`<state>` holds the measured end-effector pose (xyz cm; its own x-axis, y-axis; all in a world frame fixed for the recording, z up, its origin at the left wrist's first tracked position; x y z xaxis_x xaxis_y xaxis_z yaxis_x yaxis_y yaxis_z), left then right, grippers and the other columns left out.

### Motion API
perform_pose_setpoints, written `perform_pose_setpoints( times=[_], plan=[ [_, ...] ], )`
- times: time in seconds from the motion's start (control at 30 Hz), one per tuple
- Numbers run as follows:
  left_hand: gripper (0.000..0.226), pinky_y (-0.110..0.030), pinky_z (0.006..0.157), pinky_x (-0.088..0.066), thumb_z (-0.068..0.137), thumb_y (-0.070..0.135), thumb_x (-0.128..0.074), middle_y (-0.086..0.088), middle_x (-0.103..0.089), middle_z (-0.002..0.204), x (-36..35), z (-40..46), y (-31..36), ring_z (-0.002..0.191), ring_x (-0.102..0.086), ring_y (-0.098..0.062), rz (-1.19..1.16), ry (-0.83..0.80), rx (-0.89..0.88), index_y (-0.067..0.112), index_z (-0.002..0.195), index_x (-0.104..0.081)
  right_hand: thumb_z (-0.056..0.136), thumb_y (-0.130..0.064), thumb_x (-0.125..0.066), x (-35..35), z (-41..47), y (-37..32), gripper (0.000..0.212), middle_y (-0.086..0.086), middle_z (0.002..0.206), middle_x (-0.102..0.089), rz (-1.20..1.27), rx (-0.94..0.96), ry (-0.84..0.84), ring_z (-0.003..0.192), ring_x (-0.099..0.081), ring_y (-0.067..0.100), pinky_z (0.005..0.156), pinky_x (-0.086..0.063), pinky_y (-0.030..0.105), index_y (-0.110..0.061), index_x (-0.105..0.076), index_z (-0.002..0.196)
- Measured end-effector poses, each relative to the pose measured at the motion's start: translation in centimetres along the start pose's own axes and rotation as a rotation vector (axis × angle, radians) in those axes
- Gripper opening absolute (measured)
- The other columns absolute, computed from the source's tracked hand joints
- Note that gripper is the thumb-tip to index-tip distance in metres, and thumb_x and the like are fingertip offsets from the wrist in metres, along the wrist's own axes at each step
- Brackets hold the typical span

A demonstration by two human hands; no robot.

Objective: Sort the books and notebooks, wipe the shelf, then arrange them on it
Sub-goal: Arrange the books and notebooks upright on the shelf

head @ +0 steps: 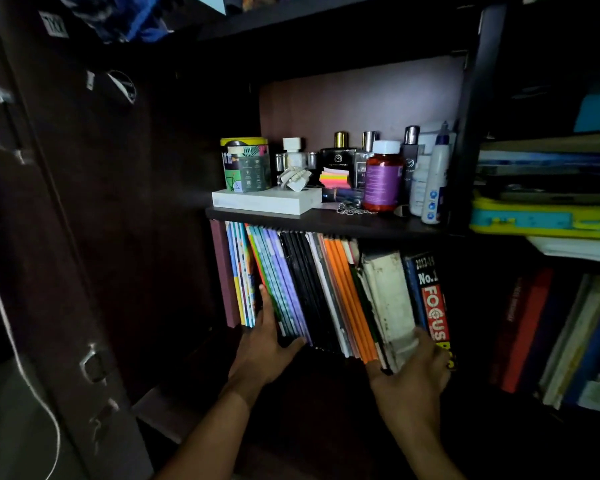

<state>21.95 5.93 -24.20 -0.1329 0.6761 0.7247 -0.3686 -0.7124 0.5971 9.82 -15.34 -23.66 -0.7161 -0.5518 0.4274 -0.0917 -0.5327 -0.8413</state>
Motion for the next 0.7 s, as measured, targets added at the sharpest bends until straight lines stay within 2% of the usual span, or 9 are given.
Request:
perform_pose_setpoints(
  times=[0.13,0.23,0.3,0.37,0.43,0.47,0.53,0.6,0.7],
  plan=[
    [0.129,-0.055,0.109,-0.045,0.077,0.074,-0.069,0.000,-0.007,0.170,0.1,0.3,0.1,0.143,-0.041,-0.039,-0.055,0.031,0.046,0.051,0.142,0.039,0.070,-0.022,-0.090,-1.4,0.2,-1.1,0.097,0.016,0.140,-0.038,-0.036,0.037,-0.056,0.130,-0.035,0.036,0.106,-0.037,0.048,-0.014,-0.034,0.148],
    [0.128,-0.047,0.111,-0.043,0.078,0.075,-0.066,0.003,0.000,0.171,0.3,0.1,0.2,0.150,-0.030,-0.032,-0.043,0.048,0.055,0.045,0.147,0.038,0.067,-0.018,-0.091,-1.5,0.8,0.2,0.095,0.014,0.136,-0.042,-0.061,0.132,-0.083,0.128,-0.037,0.036,0.103,-0.040,0.048,-0.017,-0.037,0.146],
    [0.124,-0.043,0.114,-0.040,0.080,0.078,-0.061,0.008,0.006,0.170,0.7,0.0,0.6,0.155,-0.018,-0.025,0.002,0.153,-0.016,0.039,0.152,0.033,0.063,-0.015,-0.093,-1.1,1.9,1.7,0.091,0.011,0.127,-0.046,-0.043,0.208,-0.089,0.120,-0.046,0.038,0.098,-0.047,0.048,-0.022,-0.042,0.137],
    [0.119,-0.039,0.124,-0.024,0.083,0.080,-0.052,0.008,0.015,0.169,1.0,-0.3,1.1,0.158,0.002,-0.018,0.104,0.312,-0.154,0.031,0.155,0.028,0.056,-0.016,-0.098,-1.0,2.5,2.4,0.094,0.004,0.122,-0.045,0.005,0.225,-0.086,0.115,-0.052,0.036,0.095,-0.050,0.045,-0.027,-0.041,0.130],
    [0.113,-0.036,0.126,-0.009,0.088,0.077,-0.048,0.002,0.018,0.169,1.0,-0.3,1.7,0.157,0.011,-0.016,0.163,0.404,-0.243,0.024,0.158,0.023,0.052,-0.017,-0.101,-1.4,3.0,1.8,0.109,-0.001,0.130,-0.044,0.157,0.152,-0.158,0.120,-0.052,0.029,0.102,-0.047,0.043,-0.034,-0.034,0.136],
    [0.109,-0.037,0.126,-0.007,0.091,0.074,-0.048,0.002,0.016,0.170,0.8,-0.2,2.1,0.157,0.011,-0.016,0.121,0.440,-0.253,0.021,0.160,0.018,0.053,-0.016,-0.100,-1.6,3.2,1.3,0.120,-0.004,0.137,-0.043,0.261,0.094,-0.228,0.124,-0.050,0.025,0.108,-0.044,0.045,-0.038,-0.026,0.145],
    [0.098,-0.044,0.128,-0.006,0.095,0.069,-0.045,0.008,0.014,0.170,0.2,0.9,3.8,0.157,0.011,-0.014,-0.111,0.513,-0.222,0.020,0.162,0.006,0.059,-0.009,-0.097,-2.2,3.8,0.6,0.133,-0.007,0.138,-0.042,0.446,-0.040,-0.323,0.123,-0.048,0.021,0.113,-0.039,0.046,-0.038,-0.012,0.156],
    [0.094,-0.052,0.127,-0.001,0.095,0.073,-0.036,0.013,0.018,0.168,-0.5,3.0,5.9,0.155,0.016,-0.012,-0.300,0.535,-0.133,0.023,0.162,0.006,0.060,-0.008,-0.096,-3.1,4.8,0.5,0.128,-0.001,0.141,-0.048,0.517,-0.089,-0.353,0.124,-0.052,0.026,0.111,-0.041,0.050,-0.033,-0.017,0.157],
    [0.094,-0.058,0.125,0.006,0.093,0.077,-0.025,0.011,0.025,0.166,-1.7,5.2,7.0,0.154,0.023,-0.016,-0.238,0.602,-0.064,0.026,0.159,0.016,0.055,-0.010,-0.099,-4.2,5.2,1.5,0.129,0.004,0.145,-0.049,0.476,-0.092,-0.386,0.131,-0.049,0.029,0.111,-0.041,0.050,-0.030,-0.021,0.156]
  ],
)
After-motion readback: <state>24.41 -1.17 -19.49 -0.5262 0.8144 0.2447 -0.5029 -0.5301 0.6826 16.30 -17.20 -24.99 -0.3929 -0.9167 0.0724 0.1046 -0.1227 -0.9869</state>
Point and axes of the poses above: each hand's wrist, its own z-axis towards the middle knuckle, its own x-axis out of the back of the hand, y = z × x, the point moved 1 cm from there along z, towards the middle knuckle
